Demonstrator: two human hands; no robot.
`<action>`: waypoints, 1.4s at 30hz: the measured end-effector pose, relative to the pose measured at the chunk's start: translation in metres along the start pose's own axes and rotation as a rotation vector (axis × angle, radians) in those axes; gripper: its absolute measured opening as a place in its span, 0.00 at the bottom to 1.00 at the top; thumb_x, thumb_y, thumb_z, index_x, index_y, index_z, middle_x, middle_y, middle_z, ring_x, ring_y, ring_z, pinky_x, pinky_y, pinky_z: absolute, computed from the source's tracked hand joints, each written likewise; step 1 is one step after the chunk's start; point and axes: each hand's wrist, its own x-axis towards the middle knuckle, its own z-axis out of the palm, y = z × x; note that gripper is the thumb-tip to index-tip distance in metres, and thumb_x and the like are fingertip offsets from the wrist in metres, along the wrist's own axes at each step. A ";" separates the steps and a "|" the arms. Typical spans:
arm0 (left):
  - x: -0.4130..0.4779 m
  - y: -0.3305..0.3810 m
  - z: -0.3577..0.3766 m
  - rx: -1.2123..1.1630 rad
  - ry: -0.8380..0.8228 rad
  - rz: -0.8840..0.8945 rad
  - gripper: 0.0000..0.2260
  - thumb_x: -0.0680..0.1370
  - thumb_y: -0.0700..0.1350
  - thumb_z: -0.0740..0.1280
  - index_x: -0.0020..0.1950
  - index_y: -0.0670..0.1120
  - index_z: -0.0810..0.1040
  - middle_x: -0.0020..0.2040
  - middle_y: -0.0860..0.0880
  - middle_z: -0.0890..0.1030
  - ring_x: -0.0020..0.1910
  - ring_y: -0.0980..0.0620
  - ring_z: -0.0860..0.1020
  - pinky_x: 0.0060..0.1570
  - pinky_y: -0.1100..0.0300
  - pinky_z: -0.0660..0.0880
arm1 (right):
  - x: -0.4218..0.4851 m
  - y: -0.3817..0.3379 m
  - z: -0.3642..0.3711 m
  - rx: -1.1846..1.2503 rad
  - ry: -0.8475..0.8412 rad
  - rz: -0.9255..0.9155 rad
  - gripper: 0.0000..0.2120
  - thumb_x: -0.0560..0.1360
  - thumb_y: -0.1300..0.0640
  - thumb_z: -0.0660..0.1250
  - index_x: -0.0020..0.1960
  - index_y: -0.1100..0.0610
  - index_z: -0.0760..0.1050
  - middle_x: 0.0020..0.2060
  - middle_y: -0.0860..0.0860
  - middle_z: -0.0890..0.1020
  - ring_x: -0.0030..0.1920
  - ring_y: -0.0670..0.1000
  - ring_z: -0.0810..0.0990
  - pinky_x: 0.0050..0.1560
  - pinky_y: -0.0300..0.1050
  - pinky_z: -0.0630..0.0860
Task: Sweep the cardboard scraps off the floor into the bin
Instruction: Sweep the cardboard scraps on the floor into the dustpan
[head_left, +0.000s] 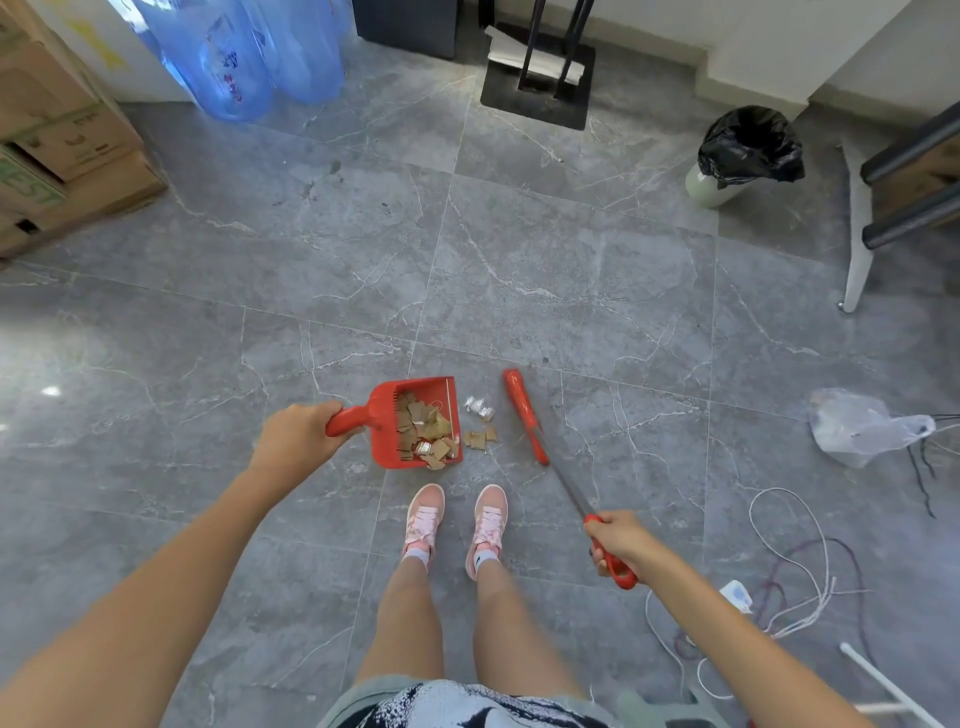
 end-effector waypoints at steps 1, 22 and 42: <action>0.001 -0.002 0.000 0.001 -0.003 -0.006 0.19 0.71 0.54 0.74 0.31 0.52 0.66 0.23 0.55 0.66 0.22 0.48 0.68 0.25 0.59 0.68 | -0.003 -0.002 0.009 -0.012 0.001 -0.001 0.13 0.79 0.67 0.53 0.36 0.59 0.64 0.26 0.54 0.66 0.14 0.46 0.64 0.17 0.30 0.63; 0.002 0.010 0.005 0.053 -0.236 -0.177 0.16 0.76 0.62 0.64 0.40 0.49 0.77 0.37 0.47 0.82 0.39 0.43 0.80 0.35 0.57 0.71 | -0.046 -0.027 0.141 0.095 -0.227 -0.041 0.06 0.78 0.61 0.55 0.44 0.57 0.69 0.26 0.54 0.68 0.18 0.46 0.65 0.19 0.33 0.64; -0.022 0.013 -0.036 -0.287 0.072 -0.330 0.17 0.72 0.60 0.71 0.25 0.57 0.72 0.20 0.52 0.69 0.21 0.53 0.69 0.24 0.61 0.64 | -0.094 -0.035 -0.004 -0.006 -0.226 -0.073 0.05 0.77 0.65 0.56 0.44 0.58 0.68 0.25 0.53 0.66 0.15 0.44 0.63 0.18 0.30 0.61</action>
